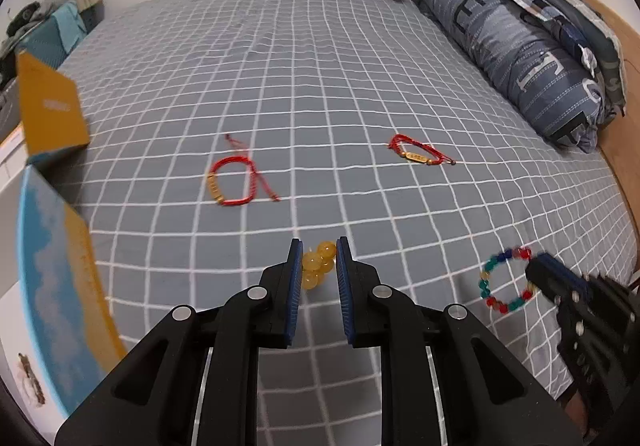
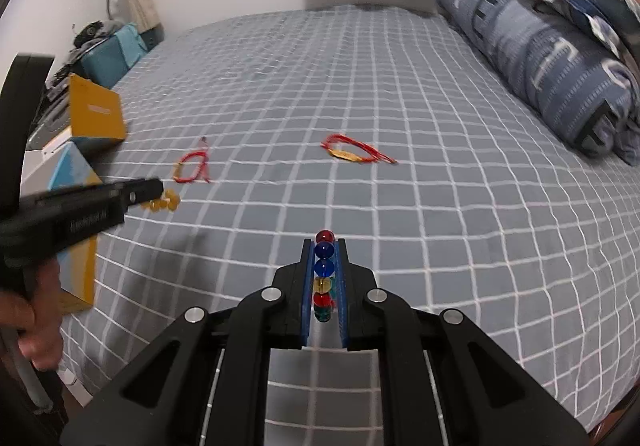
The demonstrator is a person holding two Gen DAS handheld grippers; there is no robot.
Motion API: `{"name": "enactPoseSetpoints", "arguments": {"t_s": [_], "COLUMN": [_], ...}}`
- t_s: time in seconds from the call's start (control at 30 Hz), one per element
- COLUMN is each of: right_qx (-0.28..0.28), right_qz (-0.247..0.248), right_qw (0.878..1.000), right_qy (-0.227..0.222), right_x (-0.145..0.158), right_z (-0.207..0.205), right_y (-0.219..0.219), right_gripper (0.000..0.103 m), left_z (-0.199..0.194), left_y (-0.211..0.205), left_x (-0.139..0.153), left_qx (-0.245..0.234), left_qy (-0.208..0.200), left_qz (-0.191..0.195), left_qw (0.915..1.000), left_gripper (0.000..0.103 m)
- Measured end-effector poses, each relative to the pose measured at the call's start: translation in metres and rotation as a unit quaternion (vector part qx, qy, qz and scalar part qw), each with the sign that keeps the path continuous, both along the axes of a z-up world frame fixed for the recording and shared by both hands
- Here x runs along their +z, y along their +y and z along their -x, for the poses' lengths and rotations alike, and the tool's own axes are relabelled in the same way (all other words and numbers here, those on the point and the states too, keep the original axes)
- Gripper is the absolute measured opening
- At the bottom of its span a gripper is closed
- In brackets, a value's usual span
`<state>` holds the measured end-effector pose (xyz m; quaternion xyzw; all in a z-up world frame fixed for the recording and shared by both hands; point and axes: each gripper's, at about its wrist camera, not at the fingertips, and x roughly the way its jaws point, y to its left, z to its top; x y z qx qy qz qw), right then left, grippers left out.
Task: Organize jewelry
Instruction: 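Carry both held bracelets into the white box and open both tools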
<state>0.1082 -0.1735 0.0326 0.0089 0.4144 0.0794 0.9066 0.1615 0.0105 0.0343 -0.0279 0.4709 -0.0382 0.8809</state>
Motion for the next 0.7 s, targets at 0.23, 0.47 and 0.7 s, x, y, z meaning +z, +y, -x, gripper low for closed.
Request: {"name": "enactPoseSetpoints", "arguments": {"t_s": [0.23,0.47,0.7], "right_qx": [0.037,0.08,0.124], "right_qz": [-0.008,-0.01,-0.013], "right_qw": [0.999,0.996,0.991], "right_qy": [-0.02,-0.036,-0.054], "right_x": [0.026,0.051,0.076], "right_z": [-0.007,-0.008,-0.002], "right_y": [0.047,0.103,0.163], "right_gripper": [0.01,0.01,0.01], "left_z": [0.028,0.063,0.093], "left_y": [0.049,0.107,0.167], "left_x": [0.012,0.041,0.066], "left_qx": [0.038,0.088,0.142], "left_qy": [-0.007,-0.028,-0.054], "left_qz": [0.002,-0.004,0.003], "left_qw": [0.9992,0.9957,0.9884], "left_gripper": [0.016,0.016,0.016]}}
